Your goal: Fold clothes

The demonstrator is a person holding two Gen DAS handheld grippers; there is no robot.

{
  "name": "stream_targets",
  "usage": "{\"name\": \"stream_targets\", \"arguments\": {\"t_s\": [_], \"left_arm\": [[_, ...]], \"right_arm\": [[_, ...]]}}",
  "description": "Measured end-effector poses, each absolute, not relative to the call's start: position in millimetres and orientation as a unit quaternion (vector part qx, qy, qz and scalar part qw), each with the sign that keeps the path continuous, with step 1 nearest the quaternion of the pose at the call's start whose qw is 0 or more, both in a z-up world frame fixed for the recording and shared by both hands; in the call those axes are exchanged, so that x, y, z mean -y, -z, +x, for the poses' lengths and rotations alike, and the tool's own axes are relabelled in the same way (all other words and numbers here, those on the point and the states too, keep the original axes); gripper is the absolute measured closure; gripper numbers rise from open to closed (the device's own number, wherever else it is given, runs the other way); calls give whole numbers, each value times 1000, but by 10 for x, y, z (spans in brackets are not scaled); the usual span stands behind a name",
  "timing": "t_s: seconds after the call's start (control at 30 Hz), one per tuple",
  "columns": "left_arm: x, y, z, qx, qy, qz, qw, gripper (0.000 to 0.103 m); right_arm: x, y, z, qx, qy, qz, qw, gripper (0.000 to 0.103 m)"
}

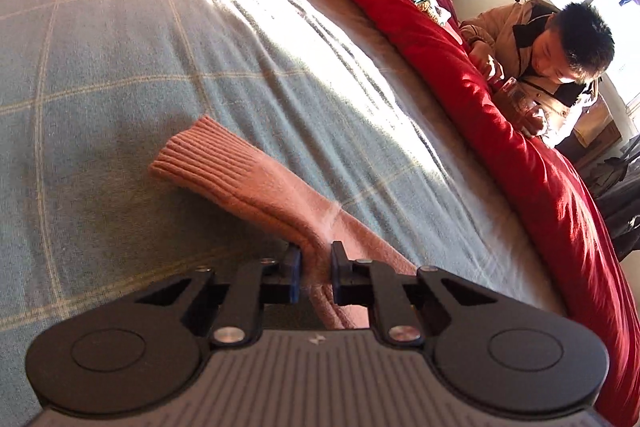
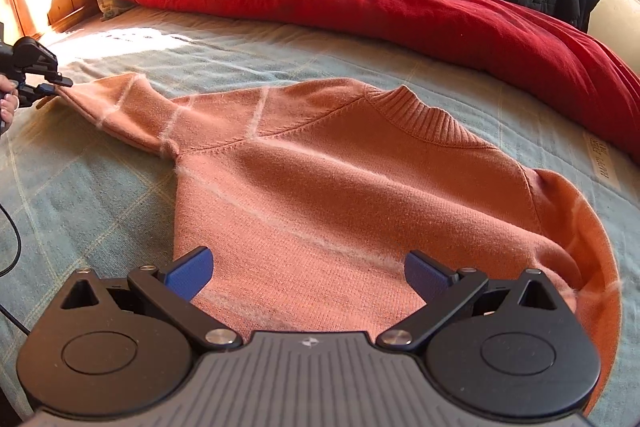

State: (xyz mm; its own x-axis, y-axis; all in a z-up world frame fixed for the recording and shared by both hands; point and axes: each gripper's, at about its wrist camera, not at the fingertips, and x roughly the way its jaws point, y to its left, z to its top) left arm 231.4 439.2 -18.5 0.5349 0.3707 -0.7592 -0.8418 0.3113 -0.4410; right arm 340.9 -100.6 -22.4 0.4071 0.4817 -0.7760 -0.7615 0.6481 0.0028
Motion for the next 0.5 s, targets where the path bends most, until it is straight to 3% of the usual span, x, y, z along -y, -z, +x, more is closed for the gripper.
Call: {"name": "stream_targets", "arguments": {"t_s": [0.2, 0.37, 0.5], "left_arm": [[-4297, 339, 2149, -327, -418, -447, 720, 82], [-3788, 238, 2371, -405, -365, -351, 762, 60], [-3128, 190, 2765, -465, -258, -256, 807, 57]], "right_arm": [[1071, 212, 3410, -394, -375, -169, 822, 0], [1128, 224, 3417, -399, -369, -174, 821, 0], [1212, 234, 3432, -406, -360, -169, 823, 0]]}}
